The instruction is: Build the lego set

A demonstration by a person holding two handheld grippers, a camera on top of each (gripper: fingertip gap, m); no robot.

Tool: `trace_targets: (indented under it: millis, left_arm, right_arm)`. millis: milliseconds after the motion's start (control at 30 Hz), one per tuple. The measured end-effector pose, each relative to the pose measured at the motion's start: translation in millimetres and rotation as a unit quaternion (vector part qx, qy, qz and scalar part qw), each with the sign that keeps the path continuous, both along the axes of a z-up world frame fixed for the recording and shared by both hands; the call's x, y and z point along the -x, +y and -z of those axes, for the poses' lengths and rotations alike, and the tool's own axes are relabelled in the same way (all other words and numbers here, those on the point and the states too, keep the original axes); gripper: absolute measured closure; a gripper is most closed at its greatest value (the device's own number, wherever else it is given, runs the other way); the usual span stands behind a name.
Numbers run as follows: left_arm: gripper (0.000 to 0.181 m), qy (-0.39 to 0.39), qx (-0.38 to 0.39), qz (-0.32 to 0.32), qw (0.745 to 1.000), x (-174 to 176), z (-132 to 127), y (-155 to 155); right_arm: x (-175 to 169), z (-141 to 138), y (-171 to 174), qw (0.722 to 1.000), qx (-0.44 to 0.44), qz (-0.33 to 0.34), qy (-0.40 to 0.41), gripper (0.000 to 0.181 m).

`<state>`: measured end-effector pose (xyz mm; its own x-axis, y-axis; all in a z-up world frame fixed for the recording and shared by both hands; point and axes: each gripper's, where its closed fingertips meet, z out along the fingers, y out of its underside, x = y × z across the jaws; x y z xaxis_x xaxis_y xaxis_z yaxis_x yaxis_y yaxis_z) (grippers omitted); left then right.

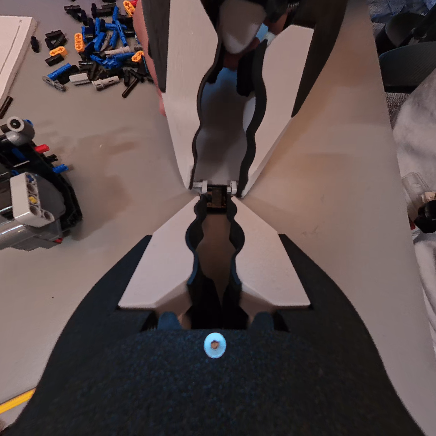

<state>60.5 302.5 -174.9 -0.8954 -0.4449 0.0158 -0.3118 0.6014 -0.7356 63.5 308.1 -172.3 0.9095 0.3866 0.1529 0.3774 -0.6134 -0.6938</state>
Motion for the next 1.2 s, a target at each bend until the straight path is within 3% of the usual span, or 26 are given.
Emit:
trace_targets:
  millis: [700,1000,1200]
  left_arm:
    - [0.166,-0.018,-0.008,0.006,1.0,1.5,0.1,-2.5]
    - [0.166,-0.005,-0.002,-0.016,1.0,0.2,0.4,-1.6]
    - [0.166,0.026,0.013,-0.006,1.0,5.1,0.5,-3.6]
  right_arm:
    - [5.2,2.0,-3.9,0.998,0.009,-0.02,0.063,0.154]
    - [4.7,2.1,-2.7,0.999,-0.007,-0.015,0.046,0.155]
    - [10.2,2.6,-6.1,0.998,-0.019,-0.049,0.024,0.155]
